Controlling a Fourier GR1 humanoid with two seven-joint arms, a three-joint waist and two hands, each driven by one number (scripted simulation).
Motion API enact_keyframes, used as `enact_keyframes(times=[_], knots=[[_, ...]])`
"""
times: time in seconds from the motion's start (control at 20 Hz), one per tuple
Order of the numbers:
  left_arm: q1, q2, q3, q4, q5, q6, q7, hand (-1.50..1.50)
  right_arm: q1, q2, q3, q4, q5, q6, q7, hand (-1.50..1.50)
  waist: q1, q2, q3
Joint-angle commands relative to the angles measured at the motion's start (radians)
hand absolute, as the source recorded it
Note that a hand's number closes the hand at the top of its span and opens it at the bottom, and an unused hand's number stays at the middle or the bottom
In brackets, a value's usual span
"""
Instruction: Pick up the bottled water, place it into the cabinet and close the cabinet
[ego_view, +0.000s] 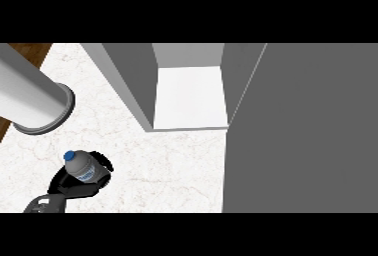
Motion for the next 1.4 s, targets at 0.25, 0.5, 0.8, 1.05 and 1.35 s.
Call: enact_keyframes(times=[0.25, 0.5, 0.8, 1.05, 1.35], knots=[[-0.015, -0.113, 0.046, 0.093, 0.080, 0.029, -0.136, 1.50, 0.067, -0.023, -0.005, -0.075, -0.027, 0.011, 0.000, -1.50, 0.004, 0.000, -0.001], [0.030, -0.283, 0.140, 0.029, 0.177, 0.386, -0.180, 1.50, 0.025, -0.004, -0.036, -0.042, -0.036, -0.007, -0.023, -1.50, 0.029, -0.004, 0.002], [0.042, -0.288, 0.059, -0.026, 0.228, 0.420, -0.224, 1.50, 0.127, -0.037, -0.014, -0.111, -0.040, 0.021, -0.027, -1.50, 0.019, -0.010, 0.003], [-0.021, -0.290, -0.033, -0.075, 0.344, 0.424, -0.111, 1.50, 0.094, -0.024, 0.036, -0.100, 0.003, -0.002, 0.001, -1.50, 0.025, -0.008, 0.003], [-0.044, -0.291, -0.249, -0.253, 0.504, 0.629, 0.030, 1.50, 0.107, -0.017, 0.052, -0.067, -0.008, -0.003, -0.039, -1.50, 0.019, -0.011, 0.003]])
